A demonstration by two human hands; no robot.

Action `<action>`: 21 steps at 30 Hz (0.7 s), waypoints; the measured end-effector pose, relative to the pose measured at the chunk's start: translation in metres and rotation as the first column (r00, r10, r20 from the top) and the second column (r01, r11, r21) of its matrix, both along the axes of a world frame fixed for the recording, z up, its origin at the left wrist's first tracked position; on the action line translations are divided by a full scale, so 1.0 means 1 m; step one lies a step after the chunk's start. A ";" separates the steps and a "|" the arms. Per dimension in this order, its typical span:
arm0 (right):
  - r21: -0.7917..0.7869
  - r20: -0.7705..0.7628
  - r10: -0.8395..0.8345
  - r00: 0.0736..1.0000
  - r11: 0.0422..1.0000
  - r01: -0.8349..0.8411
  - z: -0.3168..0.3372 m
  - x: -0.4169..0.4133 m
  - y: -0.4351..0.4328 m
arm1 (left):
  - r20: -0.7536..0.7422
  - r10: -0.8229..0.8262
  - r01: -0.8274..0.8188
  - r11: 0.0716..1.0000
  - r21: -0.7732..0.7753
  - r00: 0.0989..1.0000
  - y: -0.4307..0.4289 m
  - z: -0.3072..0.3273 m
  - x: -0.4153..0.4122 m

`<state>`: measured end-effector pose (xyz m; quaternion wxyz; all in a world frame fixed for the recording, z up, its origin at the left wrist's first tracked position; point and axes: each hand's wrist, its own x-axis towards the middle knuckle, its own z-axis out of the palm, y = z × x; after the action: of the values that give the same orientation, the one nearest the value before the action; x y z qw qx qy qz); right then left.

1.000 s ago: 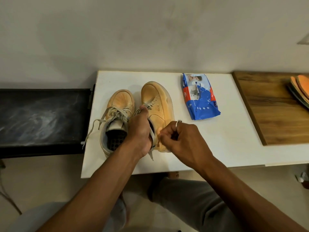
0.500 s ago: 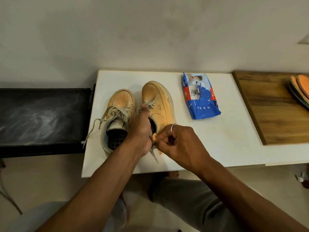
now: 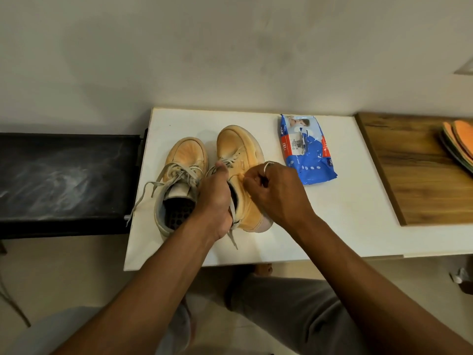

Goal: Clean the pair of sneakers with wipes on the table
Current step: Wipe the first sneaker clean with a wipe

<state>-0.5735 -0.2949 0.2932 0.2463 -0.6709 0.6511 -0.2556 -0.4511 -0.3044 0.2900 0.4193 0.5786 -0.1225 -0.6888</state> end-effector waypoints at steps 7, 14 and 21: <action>0.048 0.025 0.189 0.982 0.981 -0.190 0.007 -0.006 0.003 | -0.009 -0.015 0.015 1.000 -0.004 1.000 -0.002 -0.005 0.002; 0.068 0.054 0.217 0.975 0.973 -0.220 0.005 -0.009 0.001 | -0.013 -0.022 0.022 1.000 0.004 1.000 -0.001 -0.004 0.004; 0.131 0.010 0.127 0.992 0.983 -0.128 0.008 -0.017 0.002 | 0.008 -0.015 0.015 1.000 0.012 1.000 0.000 0.002 0.001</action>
<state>-0.5909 -0.2933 0.3016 0.3063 -0.6933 0.6221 -0.1962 -0.4504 -0.3042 0.2920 0.4100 0.5831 -0.1244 -0.6902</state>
